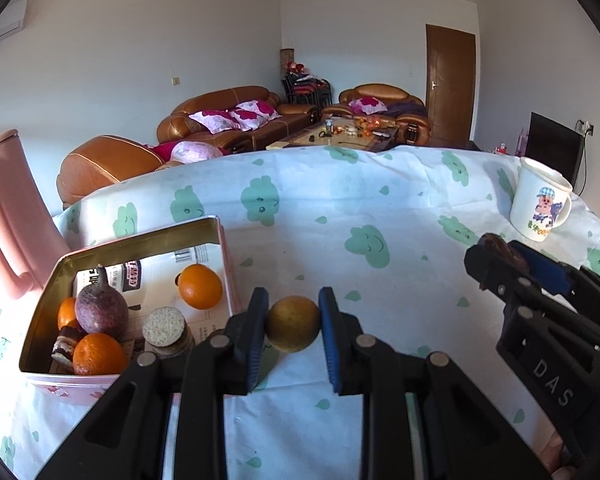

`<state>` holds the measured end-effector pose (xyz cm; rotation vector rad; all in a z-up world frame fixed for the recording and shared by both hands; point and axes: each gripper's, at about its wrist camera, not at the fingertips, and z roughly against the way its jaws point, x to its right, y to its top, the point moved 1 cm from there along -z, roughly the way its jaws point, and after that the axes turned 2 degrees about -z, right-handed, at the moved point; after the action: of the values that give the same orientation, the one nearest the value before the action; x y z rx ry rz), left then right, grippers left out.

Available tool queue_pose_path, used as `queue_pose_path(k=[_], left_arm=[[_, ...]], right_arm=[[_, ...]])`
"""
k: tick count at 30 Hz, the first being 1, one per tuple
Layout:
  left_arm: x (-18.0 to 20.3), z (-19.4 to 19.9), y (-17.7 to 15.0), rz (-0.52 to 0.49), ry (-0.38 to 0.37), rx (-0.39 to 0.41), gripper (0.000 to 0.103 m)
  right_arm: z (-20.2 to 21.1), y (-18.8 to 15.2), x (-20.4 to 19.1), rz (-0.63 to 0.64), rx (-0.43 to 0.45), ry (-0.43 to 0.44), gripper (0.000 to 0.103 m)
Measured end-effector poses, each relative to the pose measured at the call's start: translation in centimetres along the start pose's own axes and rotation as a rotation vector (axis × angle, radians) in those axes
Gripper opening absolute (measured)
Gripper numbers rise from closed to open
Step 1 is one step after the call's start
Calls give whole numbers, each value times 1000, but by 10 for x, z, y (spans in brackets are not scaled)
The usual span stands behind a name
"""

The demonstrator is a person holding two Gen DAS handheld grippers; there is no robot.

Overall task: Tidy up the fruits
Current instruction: 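Carry the yellow fruit and brown fruit over the gold tin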

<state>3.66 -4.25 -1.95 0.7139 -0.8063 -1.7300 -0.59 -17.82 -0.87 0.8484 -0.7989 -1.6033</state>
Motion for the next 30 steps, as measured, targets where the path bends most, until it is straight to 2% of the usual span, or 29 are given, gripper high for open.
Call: queue_pose_path(k=[10, 15, 30], left_arm=[[-17, 17, -1, -16, -18, 35, 27], [-41, 25, 4, -9, 32, 75, 27], [-114, 16, 5, 66, 121, 65, 27]], right_arm=[[7, -6, -22, 29, 2, 25, 41], [11, -3, -36, 22, 21, 51, 41], [2, 4, -117, 87, 47, 161, 41]])
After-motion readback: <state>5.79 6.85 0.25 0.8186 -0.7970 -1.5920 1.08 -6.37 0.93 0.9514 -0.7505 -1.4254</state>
